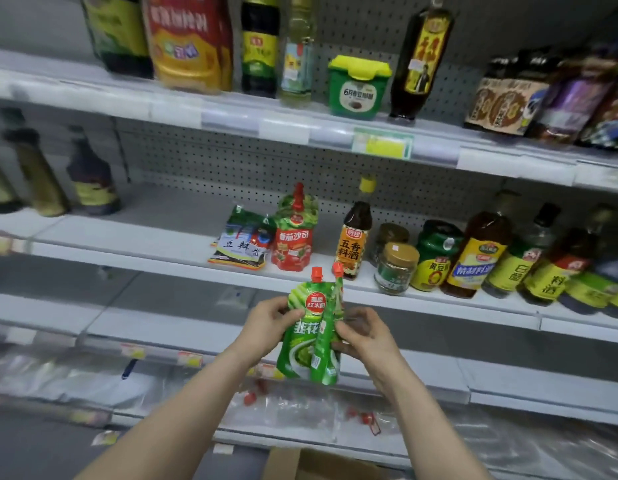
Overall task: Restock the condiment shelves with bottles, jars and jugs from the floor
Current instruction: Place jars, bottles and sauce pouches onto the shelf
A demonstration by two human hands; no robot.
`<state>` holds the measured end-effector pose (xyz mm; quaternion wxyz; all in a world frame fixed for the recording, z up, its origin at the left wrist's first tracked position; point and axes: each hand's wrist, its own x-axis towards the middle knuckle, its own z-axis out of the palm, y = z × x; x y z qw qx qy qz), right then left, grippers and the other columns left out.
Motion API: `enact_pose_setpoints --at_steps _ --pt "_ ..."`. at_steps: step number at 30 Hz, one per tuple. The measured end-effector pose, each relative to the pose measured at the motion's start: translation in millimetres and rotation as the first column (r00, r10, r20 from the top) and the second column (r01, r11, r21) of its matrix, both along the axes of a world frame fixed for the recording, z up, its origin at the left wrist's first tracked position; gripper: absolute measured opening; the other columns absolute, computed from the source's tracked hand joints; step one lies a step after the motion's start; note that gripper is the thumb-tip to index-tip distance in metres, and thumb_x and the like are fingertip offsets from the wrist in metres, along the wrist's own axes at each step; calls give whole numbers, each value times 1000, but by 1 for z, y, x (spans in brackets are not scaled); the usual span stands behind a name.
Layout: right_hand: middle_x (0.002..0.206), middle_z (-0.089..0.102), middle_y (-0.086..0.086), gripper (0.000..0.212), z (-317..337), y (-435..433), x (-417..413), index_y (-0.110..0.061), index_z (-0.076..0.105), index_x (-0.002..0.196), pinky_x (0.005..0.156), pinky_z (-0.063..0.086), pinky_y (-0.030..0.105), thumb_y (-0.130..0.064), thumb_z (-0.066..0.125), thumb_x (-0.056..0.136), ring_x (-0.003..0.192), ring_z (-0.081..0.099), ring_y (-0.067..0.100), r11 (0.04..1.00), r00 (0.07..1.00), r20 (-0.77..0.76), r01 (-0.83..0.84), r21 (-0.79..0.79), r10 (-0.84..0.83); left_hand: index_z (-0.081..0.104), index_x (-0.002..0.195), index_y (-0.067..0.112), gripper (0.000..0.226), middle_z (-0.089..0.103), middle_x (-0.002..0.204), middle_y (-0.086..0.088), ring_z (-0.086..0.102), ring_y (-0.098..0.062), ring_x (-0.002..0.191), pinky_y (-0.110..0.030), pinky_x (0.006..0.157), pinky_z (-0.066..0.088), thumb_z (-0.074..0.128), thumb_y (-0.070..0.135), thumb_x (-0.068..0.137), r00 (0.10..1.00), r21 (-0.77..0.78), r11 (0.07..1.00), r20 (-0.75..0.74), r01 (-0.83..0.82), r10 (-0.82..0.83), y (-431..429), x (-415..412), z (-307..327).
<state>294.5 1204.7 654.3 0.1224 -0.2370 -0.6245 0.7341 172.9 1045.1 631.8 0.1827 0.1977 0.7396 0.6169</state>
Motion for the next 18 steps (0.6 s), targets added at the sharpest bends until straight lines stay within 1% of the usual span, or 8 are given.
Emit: enact_pose_setpoints --at_steps 2,4,6,8,10,13,16,18 --pt "118 66 14 39 5 -8 -9 -5 50 121 66 60 27 3 70 88 83 74 20 1000 1000 -1 -4 -23 4 74 93 13 6 73 94 -18 69 -41 95 -58 84 55 70 17 91 1000 17 1000 -5 18 -18 -6 -8 9" --pt "117 70 10 46 10 -16 -17 -4 53 127 68 60 27 2 73 86 87 74 20 998 998 31 -53 -17 54 74 96 11 9 74 96 -17 69 -38 96 -57 86 55 69 17 92 999 29 999 -3 41 -41 -12 -18 16" --pt "104 75 6 39 13 -22 -24 0 61 121 67 59 25 0 75 85 83 74 17 995 994 77 -85 45 81 74 99 11 10 74 97 -15 70 -36 96 -55 87 56 68 17 92 998 41 997 17 61 -61 -16 -26 20" --pt "92 76 7 32 15 -31 -34 -1 66 109 60 56 22 -3 80 81 73 73 14 996 995 101 -24 84 15 73 101 12 11 74 99 -14 71 -33 96 -55 87 56 67 16 93 996 60 995 44 79 -81 -22 -34 22" --pt "85 76 9 29 19 -38 -46 -2 68 100 56 55 23 -5 84 76 65 71 13 995 992 122 27 99 -39 73 101 13 10 74 101 -15 71 -33 97 -55 86 56 66 16 93 994 83 993 68 84 -90 -30 -44 23" --pt "76 76 6 26 28 -44 -65 -3 71 94 52 52 24 -10 86 75 54 65 9 987 987 162 -3 158 -23 72 99 15 9 73 103 -12 70 -30 100 -53 90 56 65 18 94 994 91 992 62 85 -91 -48 -66 29" --pt "73 75 1 19 35 -49 -86 -10 73 88 60 56 32 -12 86 76 60 66 13 974 982 188 -30 223 -13 71 102 14 11 71 108 -13 70 -26 99 -49 88 57 63 17 96 997 116 991 46 61 -67 -73 -102 37" --pt "79 76 2 18 39 -54 -101 -13 74 89 61 56 31 -12 86 76 70 69 15 956 986 163 -30 293 -19 68 104 13 12 71 109 -14 71 -19 90 -37 77 61 60 11 96 998 202 979 57 5 -17 -90 -130 46"
